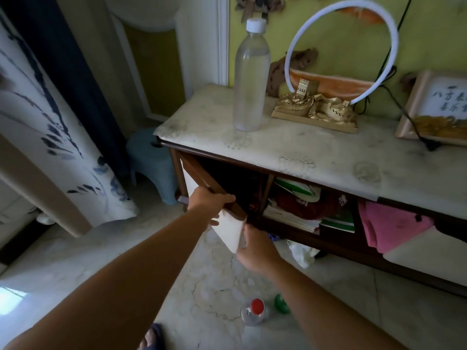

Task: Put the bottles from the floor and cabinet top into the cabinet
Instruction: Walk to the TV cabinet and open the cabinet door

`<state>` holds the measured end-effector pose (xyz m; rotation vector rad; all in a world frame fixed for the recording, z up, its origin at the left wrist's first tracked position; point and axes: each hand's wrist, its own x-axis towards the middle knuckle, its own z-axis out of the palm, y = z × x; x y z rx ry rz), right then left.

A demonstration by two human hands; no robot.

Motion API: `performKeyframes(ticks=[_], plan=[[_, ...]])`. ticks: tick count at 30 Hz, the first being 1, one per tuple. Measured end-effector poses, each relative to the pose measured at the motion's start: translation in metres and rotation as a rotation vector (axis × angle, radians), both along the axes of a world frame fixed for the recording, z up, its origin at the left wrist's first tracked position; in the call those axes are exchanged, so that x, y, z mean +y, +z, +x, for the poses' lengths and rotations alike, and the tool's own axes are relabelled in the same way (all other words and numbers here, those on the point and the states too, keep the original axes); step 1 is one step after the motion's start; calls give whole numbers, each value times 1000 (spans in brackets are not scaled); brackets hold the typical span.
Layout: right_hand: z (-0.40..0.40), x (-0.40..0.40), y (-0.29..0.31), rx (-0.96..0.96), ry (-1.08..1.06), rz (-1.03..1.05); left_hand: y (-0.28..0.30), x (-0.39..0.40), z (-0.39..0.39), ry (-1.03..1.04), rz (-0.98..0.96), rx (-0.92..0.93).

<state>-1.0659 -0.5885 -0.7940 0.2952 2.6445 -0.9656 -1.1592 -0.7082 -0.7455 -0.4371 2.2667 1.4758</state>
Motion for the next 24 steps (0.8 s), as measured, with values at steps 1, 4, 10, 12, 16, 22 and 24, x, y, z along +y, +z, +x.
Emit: performKeyframes(ticks=[1, 4, 10, 12, 16, 22, 24], plan=[[4, -7, 2, 3, 35, -3, 2, -6, 0, 16, 12, -28], [13, -27, 8, -21, 139, 3, 9, -24, 6, 82, 37, -74], [25, -52, 21, -35, 229, 49, 7, -76, 21, 69, -189, 74], [28, -61, 22, -43, 255, 73, 12, -98, 23, 28, -350, 161], [32, -74, 28, -59, 292, 116, 19, -146, 29, -110, -629, 280], [29, -73, 38, -46, 273, 174, 10, -159, 26, -132, -703, 337], [31, -69, 41, -52, 261, 186, 9, -164, 25, -131, -744, 358]])
